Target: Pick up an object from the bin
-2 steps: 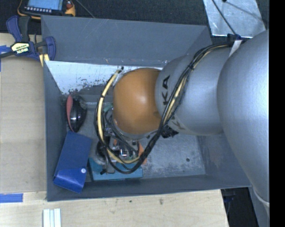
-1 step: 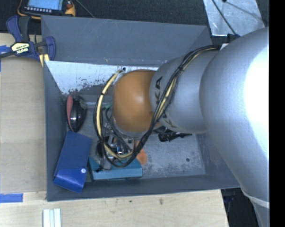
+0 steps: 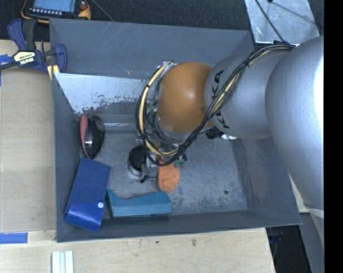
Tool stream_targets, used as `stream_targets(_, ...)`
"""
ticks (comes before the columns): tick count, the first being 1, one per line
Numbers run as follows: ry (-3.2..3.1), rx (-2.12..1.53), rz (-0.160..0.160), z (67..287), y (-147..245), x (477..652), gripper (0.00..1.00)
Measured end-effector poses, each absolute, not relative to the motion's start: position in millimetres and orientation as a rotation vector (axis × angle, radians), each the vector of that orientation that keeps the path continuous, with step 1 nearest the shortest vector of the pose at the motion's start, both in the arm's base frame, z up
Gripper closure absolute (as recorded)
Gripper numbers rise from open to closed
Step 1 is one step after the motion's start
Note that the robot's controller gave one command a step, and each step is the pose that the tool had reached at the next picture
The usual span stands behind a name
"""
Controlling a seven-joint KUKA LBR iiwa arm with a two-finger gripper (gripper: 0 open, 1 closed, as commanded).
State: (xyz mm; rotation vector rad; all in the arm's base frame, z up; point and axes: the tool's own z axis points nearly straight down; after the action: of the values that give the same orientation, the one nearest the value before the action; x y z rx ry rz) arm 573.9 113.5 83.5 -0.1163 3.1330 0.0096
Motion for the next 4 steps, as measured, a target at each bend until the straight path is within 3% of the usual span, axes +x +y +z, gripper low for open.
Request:
stream_targets(2,3.11,-0.132,0.014,81,112,565.0,1.0)
stream_targets(3,3.125,-0.163,0.021,79,88,579.9,1.0)
stream_targets(4,3.125,-0.103,0.003,89,77,588.9,1.0)
